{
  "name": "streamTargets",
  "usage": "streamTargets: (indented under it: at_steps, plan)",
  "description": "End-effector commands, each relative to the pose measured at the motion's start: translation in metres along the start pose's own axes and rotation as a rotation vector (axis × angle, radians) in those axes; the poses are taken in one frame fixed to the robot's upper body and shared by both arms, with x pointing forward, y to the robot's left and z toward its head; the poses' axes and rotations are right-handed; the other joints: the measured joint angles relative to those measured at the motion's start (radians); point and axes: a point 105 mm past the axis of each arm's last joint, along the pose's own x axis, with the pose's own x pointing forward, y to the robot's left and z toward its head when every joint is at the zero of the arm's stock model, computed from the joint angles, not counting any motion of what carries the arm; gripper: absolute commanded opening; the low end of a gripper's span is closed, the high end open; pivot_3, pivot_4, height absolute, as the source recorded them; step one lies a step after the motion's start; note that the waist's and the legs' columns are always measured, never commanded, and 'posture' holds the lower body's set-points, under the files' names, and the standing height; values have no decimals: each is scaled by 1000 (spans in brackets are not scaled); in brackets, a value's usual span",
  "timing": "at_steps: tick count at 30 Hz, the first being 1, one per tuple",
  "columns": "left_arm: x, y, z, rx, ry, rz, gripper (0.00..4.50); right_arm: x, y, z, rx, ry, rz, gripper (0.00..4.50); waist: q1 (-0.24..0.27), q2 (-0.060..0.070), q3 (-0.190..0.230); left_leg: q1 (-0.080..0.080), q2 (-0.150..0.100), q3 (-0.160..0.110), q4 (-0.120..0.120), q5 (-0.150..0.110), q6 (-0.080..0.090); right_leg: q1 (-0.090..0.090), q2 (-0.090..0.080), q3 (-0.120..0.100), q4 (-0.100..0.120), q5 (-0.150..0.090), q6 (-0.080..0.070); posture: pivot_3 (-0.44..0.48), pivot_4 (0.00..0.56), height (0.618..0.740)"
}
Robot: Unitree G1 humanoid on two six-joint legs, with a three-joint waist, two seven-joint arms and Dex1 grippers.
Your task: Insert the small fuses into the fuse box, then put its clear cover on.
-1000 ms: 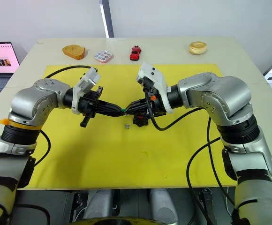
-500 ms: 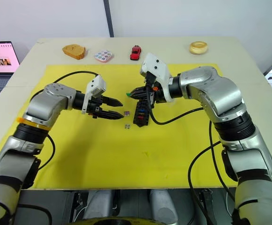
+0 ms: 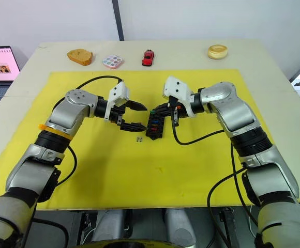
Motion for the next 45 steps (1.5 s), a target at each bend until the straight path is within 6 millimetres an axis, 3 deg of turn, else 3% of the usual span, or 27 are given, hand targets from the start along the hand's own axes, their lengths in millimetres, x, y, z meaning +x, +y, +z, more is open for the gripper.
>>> streamTargets:
  at_steps: [1, 15, 35, 45]
  plan:
    - [-3, 0, 7, 42, 0, -4, 4416, -3, -4, 7, -36, -25, -23, 0, 1, 0, 0, 0, 0, 0, 0, 0, 0, 0, 0, 0, 0, 0, 0, 0, 150, 740]
    - [-3, -3, 4, 51, 18, -21, 4416, -2, -7, -8, -9, 4, -50, 0, 0, 0, 0, 0, 0, 0, 0, 0, 0, 0, 0, 0, 1, 0, 0, 0, 150, 740]
    - [-3, -8, -1, 56, 27, -29, 4416, 0, -15, -9, -14, 0, -76, 0, 1, 0, 0, 0, 0, 0, 0, 0, 0, 0, 0, 0, 1, 0, 0, 0, 150, 740]
    - [-2, -8, -2, 56, 26, -23, 4416, 6, -8, -23, 14, 21, -41, 0, 1, 0, 0, 0, 0, 0, 1, 0, 0, 0, 0, 0, 1, 0, 0, 0, 150, 740]
